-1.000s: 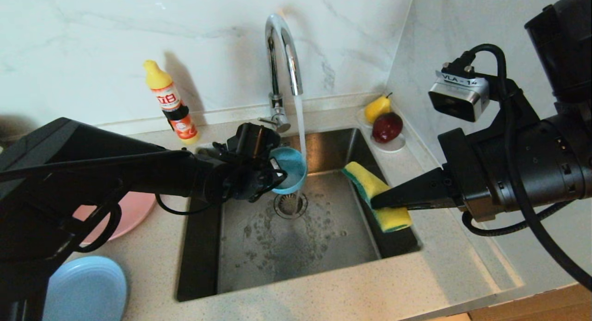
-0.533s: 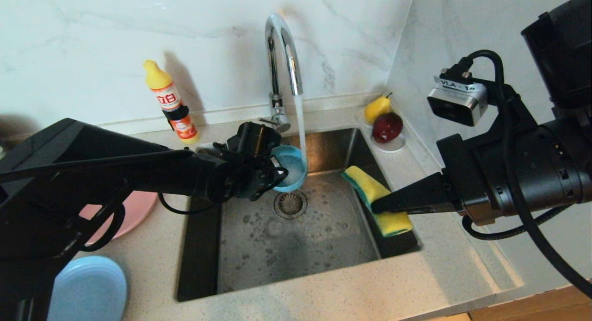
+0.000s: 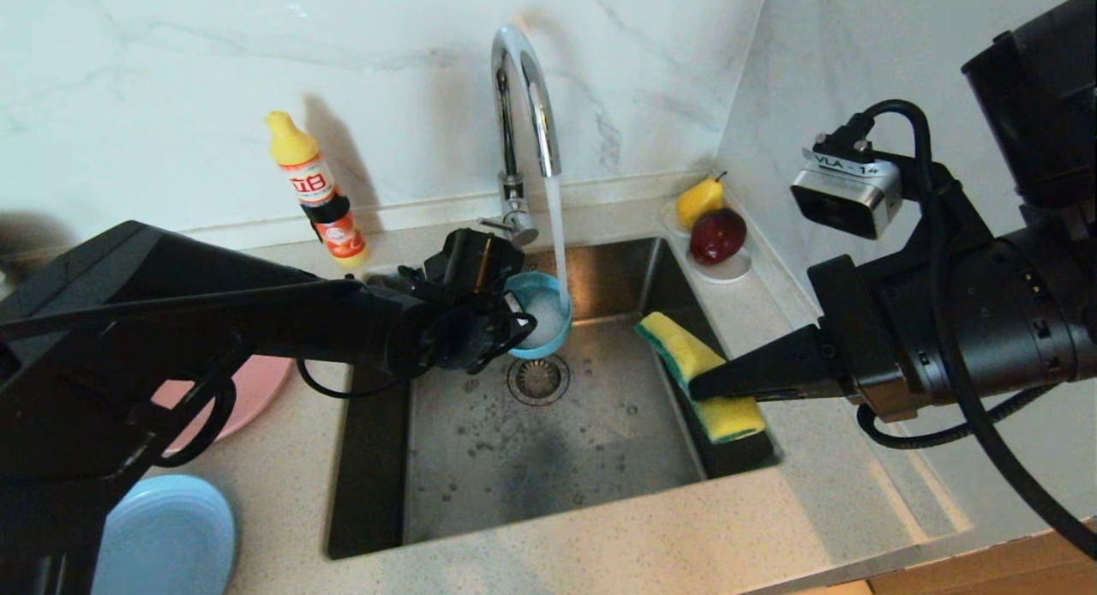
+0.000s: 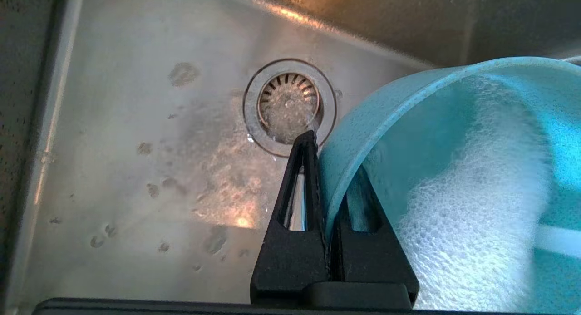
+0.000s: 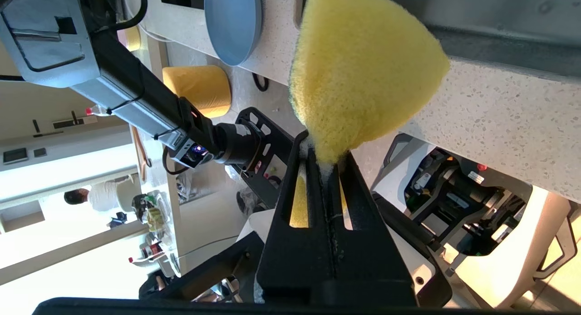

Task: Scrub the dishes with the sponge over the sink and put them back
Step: Rinse the bowl

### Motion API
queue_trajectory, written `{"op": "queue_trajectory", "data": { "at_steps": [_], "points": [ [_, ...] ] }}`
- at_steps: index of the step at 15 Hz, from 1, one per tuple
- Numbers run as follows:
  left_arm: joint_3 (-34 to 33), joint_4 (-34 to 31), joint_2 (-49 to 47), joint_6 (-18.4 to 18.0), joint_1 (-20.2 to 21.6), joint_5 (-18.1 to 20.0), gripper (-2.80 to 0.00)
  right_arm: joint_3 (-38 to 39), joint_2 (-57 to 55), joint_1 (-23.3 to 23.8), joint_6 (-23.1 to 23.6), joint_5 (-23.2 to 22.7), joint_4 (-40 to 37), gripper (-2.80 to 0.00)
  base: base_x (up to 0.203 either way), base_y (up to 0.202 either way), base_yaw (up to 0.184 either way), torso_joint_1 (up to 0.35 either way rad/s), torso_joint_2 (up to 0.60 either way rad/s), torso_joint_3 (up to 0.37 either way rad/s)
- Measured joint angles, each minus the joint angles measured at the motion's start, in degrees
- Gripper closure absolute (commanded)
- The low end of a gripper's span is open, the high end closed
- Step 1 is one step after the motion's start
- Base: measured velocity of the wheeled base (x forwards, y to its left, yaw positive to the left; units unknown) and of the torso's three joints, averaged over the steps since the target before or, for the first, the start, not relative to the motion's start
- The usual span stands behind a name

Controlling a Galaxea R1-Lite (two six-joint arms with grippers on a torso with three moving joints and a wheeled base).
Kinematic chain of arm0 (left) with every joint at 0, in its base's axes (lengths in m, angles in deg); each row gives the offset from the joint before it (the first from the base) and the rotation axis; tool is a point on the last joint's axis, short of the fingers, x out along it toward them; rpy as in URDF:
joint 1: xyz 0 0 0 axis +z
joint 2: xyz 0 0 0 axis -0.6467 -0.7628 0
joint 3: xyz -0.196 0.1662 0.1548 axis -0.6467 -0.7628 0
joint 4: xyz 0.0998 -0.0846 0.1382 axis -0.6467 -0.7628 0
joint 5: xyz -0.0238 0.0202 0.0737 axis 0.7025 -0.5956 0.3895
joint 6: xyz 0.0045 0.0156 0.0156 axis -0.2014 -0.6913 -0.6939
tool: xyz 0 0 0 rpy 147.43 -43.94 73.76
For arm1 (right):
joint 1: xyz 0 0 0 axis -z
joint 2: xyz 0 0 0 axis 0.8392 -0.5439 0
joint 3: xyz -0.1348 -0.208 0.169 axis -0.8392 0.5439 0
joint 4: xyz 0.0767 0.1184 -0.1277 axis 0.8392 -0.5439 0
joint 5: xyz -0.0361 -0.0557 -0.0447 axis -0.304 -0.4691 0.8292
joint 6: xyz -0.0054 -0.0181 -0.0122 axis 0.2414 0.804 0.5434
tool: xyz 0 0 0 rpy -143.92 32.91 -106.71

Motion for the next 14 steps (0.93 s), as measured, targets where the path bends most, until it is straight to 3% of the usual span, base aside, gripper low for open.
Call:
{"op": "queue_trajectory", "data": {
  "at_steps": [4, 7, 10, 14],
  "points": [
    [-1.9, -0.2, 0.9, -0.7, -0.2, -0.5, 0.00, 0.0, 0.1, 0.0, 0.0, 0.1, 0.0, 0.00, 0.000, 0.000, 0.000, 0.000, 0.00, 0.000],
    [-6.6, 1.2, 5.4, -3.7, 0.6, -2.4, 0.00, 0.1, 0.1, 0.1, 0.0, 0.1, 0.0, 0.00, 0.000, 0.000, 0.000, 0.000, 0.00, 0.000],
    [-13.7, 9.5, 11.1, -11.1, 1.2, -5.6, 0.00, -0.2, 0.0, 0.1, 0.0, 0.1, 0.1, 0.00, 0.000, 0.000, 0.000, 0.000, 0.00, 0.000],
    [-24.1, 27.4, 17.0, -21.8, 1.3, -7.0, 0.00, -0.4, 0.1, 0.1, -0.1, 0.1, 0.0, 0.00, 0.000, 0.000, 0.000, 0.000, 0.00, 0.000]
  ]
}}
